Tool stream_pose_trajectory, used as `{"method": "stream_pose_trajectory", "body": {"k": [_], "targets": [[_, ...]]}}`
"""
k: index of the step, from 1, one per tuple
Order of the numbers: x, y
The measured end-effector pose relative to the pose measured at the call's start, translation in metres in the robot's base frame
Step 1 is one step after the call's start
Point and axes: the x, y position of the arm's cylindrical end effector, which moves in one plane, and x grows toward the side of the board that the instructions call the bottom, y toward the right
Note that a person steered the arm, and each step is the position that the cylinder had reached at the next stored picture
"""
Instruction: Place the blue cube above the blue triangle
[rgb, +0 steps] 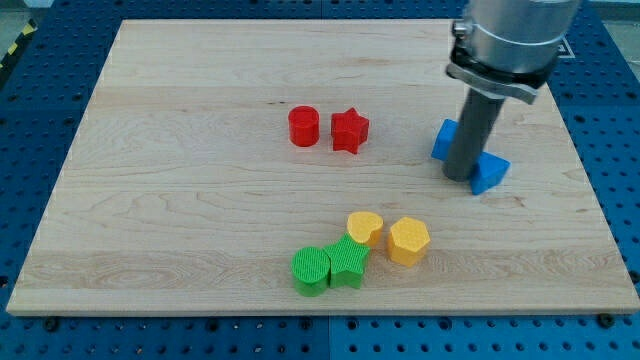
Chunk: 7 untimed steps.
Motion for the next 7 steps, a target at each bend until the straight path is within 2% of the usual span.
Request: {"method": "stream_pose_trajectory", "body": {"k": [1,3,4,5,7], "targets": [[0.001,0.006],[0.001,-0.027],[-0.013,-0.043],[-0.033,-0.036],[-0.034,0.009]]}}
